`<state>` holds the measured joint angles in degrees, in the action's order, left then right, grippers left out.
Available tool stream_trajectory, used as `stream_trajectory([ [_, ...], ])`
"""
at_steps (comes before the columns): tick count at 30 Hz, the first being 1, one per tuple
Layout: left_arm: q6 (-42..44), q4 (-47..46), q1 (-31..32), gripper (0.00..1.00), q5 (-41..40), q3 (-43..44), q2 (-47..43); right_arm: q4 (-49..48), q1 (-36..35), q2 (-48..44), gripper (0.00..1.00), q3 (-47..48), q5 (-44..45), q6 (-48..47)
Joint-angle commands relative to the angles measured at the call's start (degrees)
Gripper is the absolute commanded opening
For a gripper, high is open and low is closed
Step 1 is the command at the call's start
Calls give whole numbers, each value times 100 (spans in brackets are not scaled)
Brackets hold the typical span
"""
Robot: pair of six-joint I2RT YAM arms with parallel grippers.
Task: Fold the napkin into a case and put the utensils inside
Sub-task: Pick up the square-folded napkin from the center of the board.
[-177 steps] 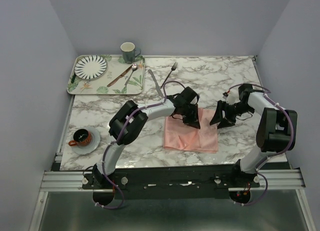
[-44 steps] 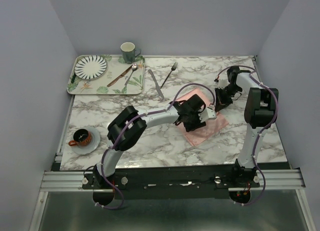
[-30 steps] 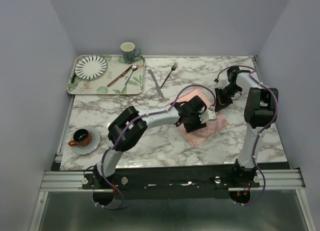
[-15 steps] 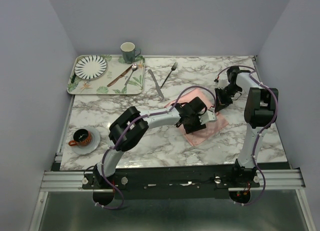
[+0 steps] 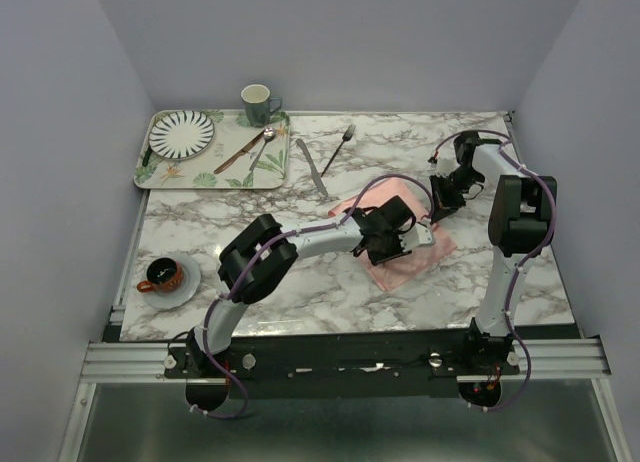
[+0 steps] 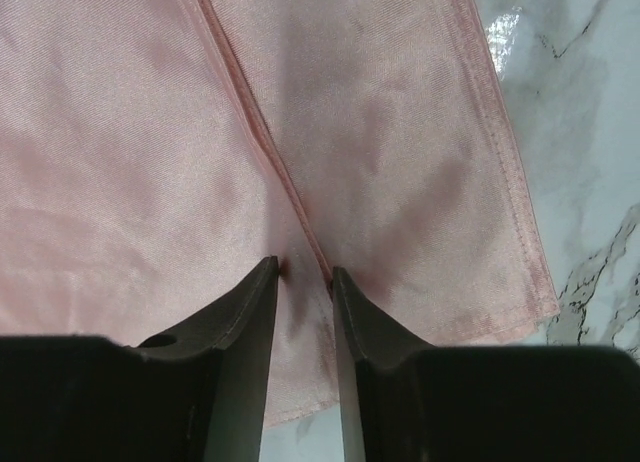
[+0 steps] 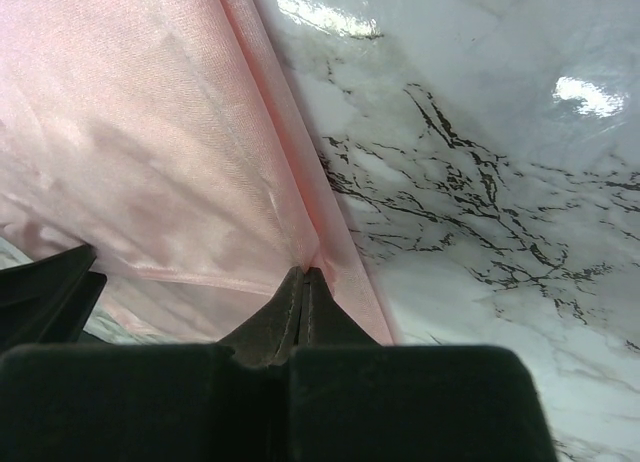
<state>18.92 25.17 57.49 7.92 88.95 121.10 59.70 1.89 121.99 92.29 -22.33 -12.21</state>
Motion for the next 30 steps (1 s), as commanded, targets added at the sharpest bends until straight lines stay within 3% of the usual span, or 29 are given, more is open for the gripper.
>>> stream_trajectory([
  [1, 42, 225, 16, 33, -133, 158, -60, 138, 22, 44, 1, 166, -52, -124],
  [6, 59, 252, -1, 26, -133, 176, -86, 165, 22, 17, 1, 210, -52, -142],
  [16, 60, 295, -63, 0, 7, 219, -236, 243, 22, 17, 1, 307, -149, -115],
  [30, -125, 506, -63, 0, 429, 439, -447, 446, 22, -202, 1, 316, -35, -264],
])
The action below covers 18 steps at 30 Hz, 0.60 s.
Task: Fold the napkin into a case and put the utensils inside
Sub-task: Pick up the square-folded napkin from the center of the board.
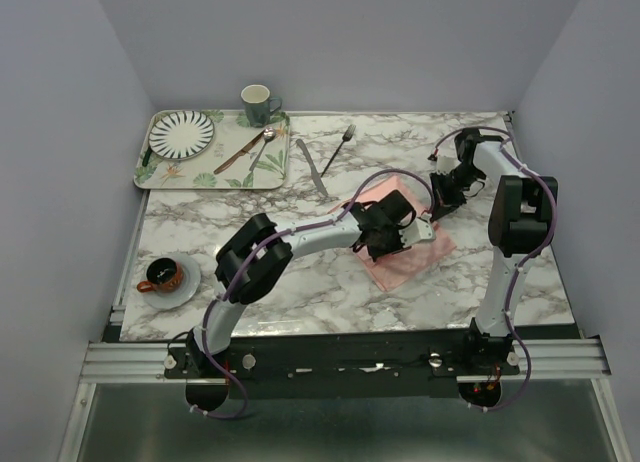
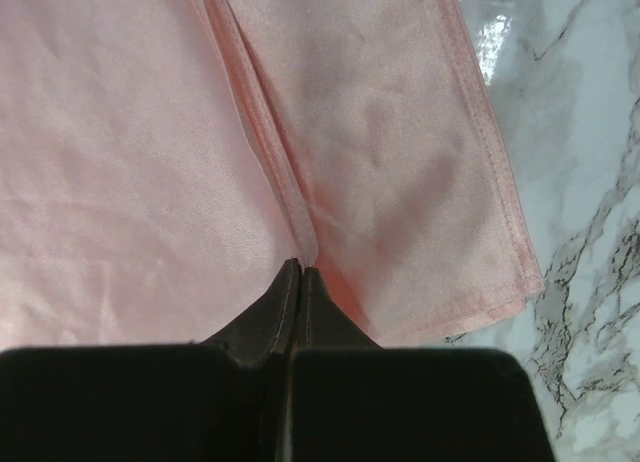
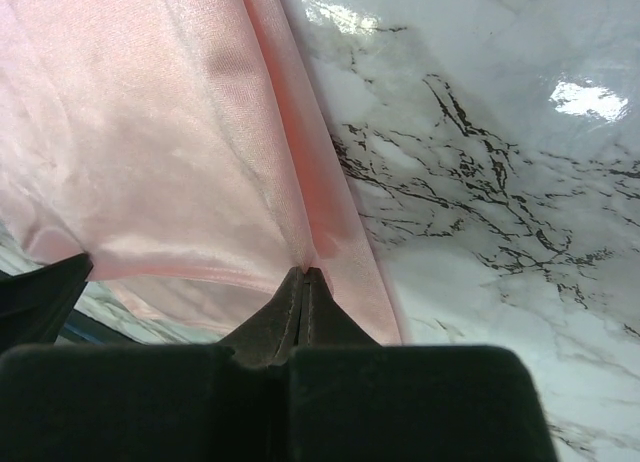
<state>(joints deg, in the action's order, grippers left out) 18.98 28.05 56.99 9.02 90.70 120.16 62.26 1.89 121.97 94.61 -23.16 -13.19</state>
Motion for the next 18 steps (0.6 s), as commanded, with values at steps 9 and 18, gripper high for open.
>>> stream_trajectory([
  [9, -264, 411, 101, 0, 584, 361, -388, 331, 74, -332, 1, 40, 180, -236],
  [18, -413, 438, 225, 0, 751, 282, -441, 577, 233, -560, 1, -21, 347, -465],
])
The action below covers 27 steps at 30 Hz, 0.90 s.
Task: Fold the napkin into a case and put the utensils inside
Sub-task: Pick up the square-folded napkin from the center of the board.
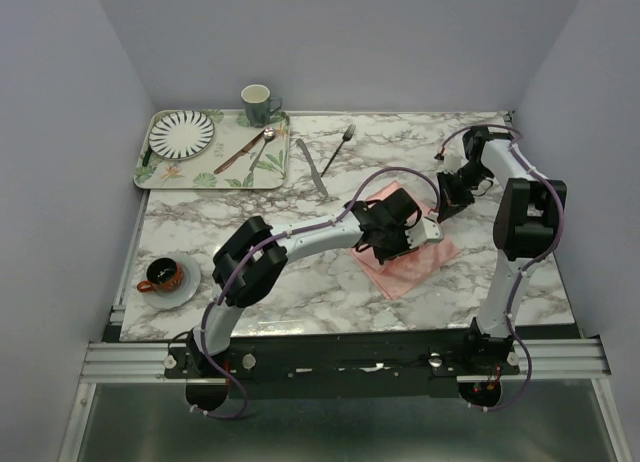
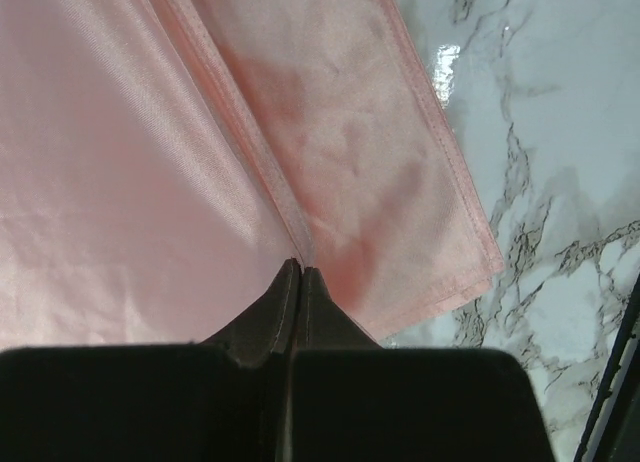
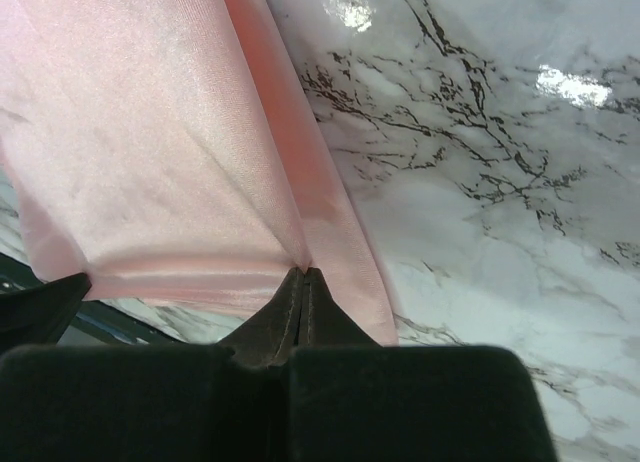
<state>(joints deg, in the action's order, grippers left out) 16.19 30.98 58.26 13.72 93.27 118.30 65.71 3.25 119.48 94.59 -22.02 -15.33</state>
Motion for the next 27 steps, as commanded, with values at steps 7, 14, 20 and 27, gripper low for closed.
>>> stream_trajectory([
  [7, -168, 259, 142, 0, 456, 103, -290, 398, 97, -425, 1, -195, 119, -374],
  [14, -230, 277, 212, 0, 641, -28, -343, 407, 97, -592, 1, -572, 58, -488],
  [20, -274, 180, 195, 0, 659, -257, -141, 65, 97, -426, 1, -915, 93, -427],
  [27, -37, 215, -183, 0, 615, -591, 53, -146, 80, -171, 1, -1030, 5, -251],
])
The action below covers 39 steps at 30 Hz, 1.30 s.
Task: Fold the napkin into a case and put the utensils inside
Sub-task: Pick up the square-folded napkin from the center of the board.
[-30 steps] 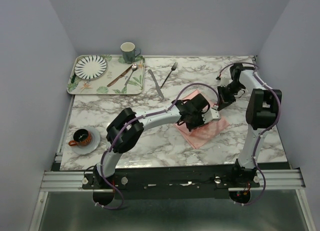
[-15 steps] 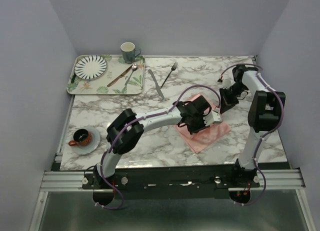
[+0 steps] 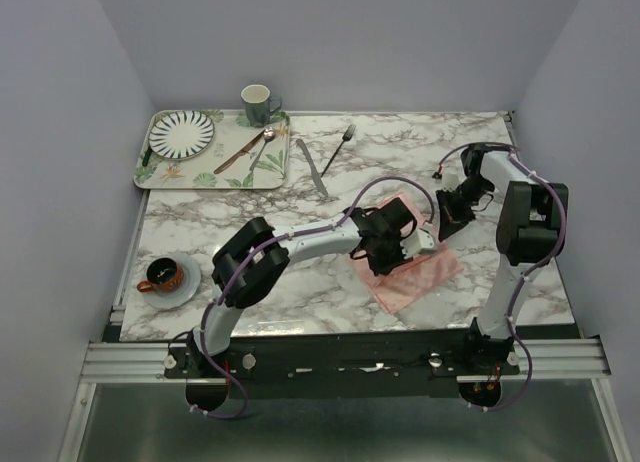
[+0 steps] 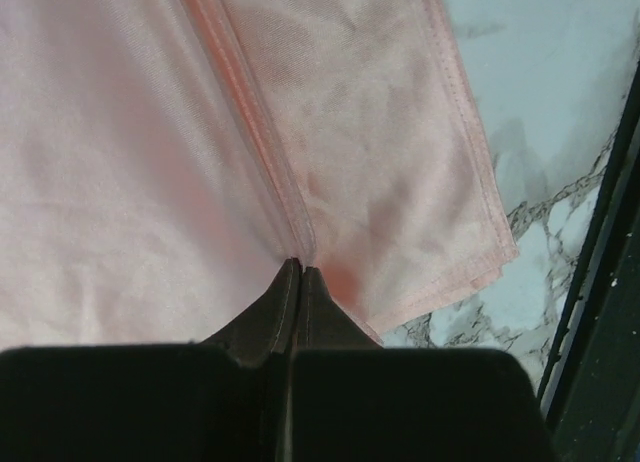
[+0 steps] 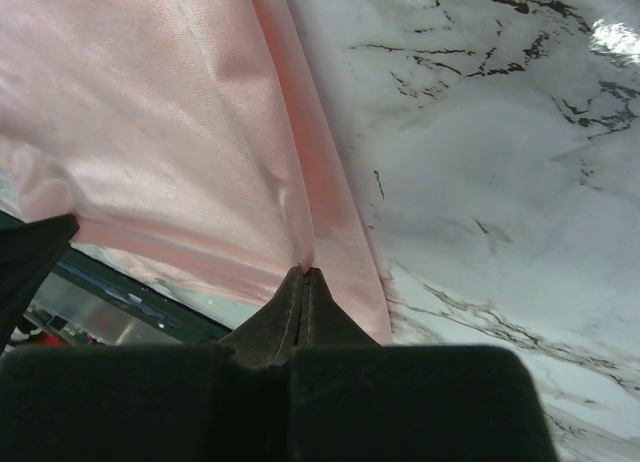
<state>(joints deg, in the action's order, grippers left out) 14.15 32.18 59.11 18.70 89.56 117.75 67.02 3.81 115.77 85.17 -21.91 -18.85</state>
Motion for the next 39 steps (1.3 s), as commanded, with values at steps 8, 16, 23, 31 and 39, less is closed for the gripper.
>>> stream_trajectory([
  [8, 605, 349, -909, 0, -6, -123, 415, -532, -503, 481, 1, 9, -269, 549],
  [16, 1335, 684, -1464, 0, 54, 106, 241, -401, -724, 456, 1, 466, -411, 936],
  [23, 1230, 745, -1376, 0, 283, 123, -235, -102, -715, -62, 1, 615, -832, 1015],
  [31, 1283, 974, -1385, 0, 336, 53, -814, 100, -724, -511, 1, 282, -1114, 997],
  [39, 1230, 1202, -1350, 0, 512, -114, -1211, 153, -724, -915, 1, -280, -1043, 857],
])
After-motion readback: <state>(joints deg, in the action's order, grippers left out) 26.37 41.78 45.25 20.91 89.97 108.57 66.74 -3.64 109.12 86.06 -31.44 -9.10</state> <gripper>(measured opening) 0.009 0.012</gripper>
